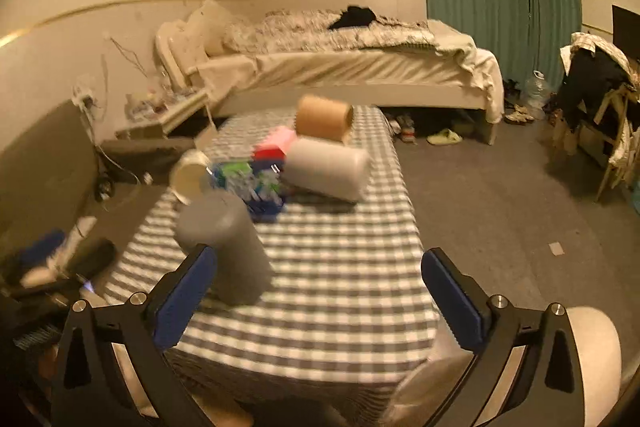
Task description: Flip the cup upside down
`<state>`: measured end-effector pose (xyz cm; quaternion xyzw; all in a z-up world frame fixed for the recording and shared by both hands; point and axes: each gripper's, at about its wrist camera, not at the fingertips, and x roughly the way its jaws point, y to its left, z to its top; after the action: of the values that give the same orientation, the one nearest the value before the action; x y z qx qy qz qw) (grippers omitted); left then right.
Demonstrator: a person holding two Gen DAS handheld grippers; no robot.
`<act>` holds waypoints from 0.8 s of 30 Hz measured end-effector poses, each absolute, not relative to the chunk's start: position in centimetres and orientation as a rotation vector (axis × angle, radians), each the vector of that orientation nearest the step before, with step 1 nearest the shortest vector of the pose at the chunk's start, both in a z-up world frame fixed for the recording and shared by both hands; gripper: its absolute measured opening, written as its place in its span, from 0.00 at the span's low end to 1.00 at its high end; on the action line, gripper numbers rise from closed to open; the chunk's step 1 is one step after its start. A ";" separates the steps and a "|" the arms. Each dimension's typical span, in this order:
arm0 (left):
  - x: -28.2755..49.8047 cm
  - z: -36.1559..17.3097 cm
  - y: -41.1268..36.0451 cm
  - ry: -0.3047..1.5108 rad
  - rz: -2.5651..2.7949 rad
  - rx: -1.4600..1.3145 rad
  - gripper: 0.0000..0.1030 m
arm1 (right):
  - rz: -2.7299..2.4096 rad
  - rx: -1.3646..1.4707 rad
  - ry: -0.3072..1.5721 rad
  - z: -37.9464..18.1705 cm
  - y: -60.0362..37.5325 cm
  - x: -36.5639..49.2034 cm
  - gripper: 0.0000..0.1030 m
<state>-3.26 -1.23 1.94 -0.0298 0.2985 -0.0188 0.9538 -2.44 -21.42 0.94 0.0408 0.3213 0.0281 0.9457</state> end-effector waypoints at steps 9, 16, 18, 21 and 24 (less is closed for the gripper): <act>-2.8 1.0 -0.6 0.628 -0.010 -0.066 1.00 | 0.031 0.069 0.681 -0.3 -21.6 -1.9 1.00; -2.9 0.8 -0.4 0.632 -0.007 -0.061 1.00 | 0.037 0.061 0.683 -0.5 -21.4 -1.7 1.00; -2.9 0.8 -0.4 0.632 -0.008 -0.064 1.00 | 0.036 0.060 0.684 -0.5 -21.3 -1.8 1.00; -2.9 0.7 -0.4 0.636 -0.012 -0.059 1.00 | 0.036 0.064 0.686 -0.6 -21.4 -1.7 1.00; -2.9 0.6 -0.4 0.646 -0.014 -0.053 1.00 | 0.036 0.064 0.687 -0.6 -21.4 -1.7 1.00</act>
<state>-2.87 -0.41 0.60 -0.0260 0.3174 -0.0068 0.9479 -1.73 -21.36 -0.58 0.0314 0.3366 0.0177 0.9410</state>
